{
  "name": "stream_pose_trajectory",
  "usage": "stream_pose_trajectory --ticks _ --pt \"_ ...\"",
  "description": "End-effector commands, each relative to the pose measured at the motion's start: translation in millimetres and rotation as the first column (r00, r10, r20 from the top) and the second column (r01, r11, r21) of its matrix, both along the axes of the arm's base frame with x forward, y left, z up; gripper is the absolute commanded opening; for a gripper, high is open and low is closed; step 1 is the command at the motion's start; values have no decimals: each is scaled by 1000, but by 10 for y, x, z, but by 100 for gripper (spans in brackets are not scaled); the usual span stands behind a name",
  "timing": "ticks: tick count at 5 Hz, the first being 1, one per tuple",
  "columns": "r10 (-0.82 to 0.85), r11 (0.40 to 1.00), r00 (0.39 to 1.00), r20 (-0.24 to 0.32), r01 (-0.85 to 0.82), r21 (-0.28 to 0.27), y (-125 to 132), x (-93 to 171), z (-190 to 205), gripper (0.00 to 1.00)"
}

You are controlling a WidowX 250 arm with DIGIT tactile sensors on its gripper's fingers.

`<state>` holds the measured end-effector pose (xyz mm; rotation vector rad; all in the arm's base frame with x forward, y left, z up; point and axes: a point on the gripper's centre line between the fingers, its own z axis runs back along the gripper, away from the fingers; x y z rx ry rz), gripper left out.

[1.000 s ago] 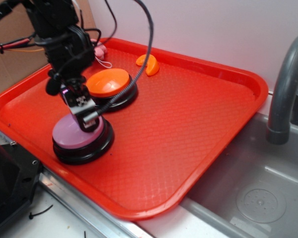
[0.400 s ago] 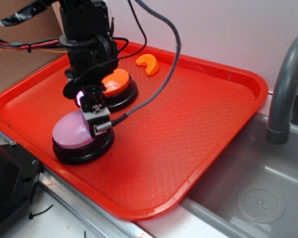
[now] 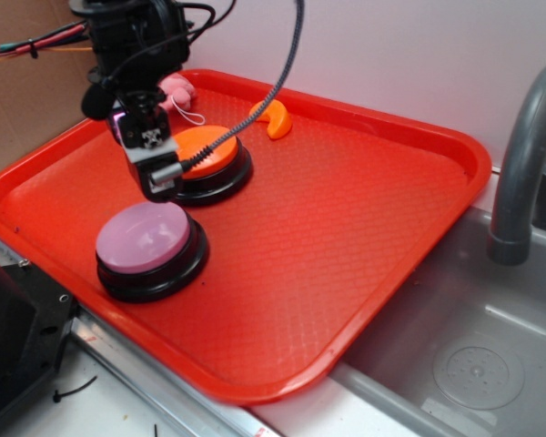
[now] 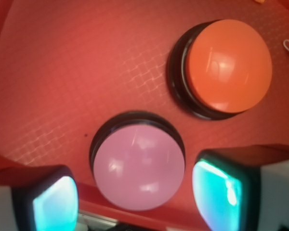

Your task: Push the pink button.

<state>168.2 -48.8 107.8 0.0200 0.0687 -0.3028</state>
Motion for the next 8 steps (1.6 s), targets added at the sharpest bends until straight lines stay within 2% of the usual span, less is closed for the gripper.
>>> stream_pose_trajectory --ticks 1,5,6,8 --pt "52 998 993 109 -49 -35 105 51 326 100" --pt "110 993 985 136 -115 27 203 60 699 100" --pt "102 994 986 133 -108 32 138 61 786 100" --pt "74 997 983 170 -75 3 111 76 1019 100"
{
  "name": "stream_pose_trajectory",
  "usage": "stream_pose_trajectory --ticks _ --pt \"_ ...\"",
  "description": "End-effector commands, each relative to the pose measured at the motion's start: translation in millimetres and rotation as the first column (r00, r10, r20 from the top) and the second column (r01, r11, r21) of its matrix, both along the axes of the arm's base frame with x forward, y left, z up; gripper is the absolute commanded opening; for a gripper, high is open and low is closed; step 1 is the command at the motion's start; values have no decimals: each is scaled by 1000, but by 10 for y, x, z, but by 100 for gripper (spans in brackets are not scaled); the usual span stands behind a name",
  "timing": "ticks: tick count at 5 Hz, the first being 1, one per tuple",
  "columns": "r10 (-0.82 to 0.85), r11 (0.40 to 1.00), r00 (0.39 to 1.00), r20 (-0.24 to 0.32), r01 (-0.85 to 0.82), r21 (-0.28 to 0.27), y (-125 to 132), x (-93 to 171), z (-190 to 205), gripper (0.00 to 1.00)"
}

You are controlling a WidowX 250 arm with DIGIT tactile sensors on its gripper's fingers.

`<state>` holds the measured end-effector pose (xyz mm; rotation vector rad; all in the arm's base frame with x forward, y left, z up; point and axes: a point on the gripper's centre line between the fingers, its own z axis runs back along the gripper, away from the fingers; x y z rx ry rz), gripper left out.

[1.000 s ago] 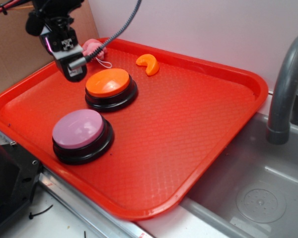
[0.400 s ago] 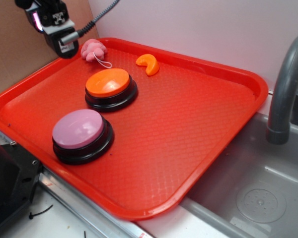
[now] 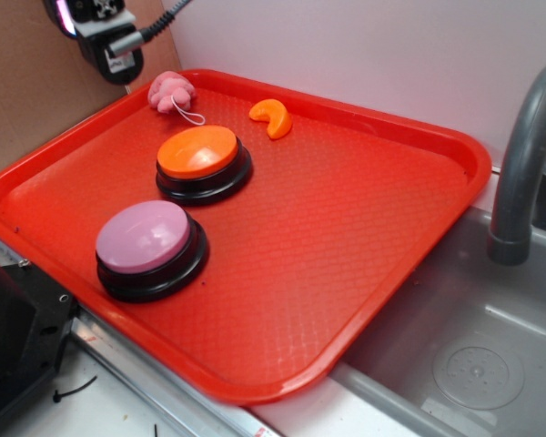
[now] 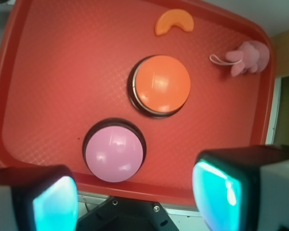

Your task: Push the pink button.

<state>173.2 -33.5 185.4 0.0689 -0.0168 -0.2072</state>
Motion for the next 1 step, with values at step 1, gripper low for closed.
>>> stream_pose_trajectory --ticks 1 --pt "-21 999 997 74 23 -24 -1 34 358 100"
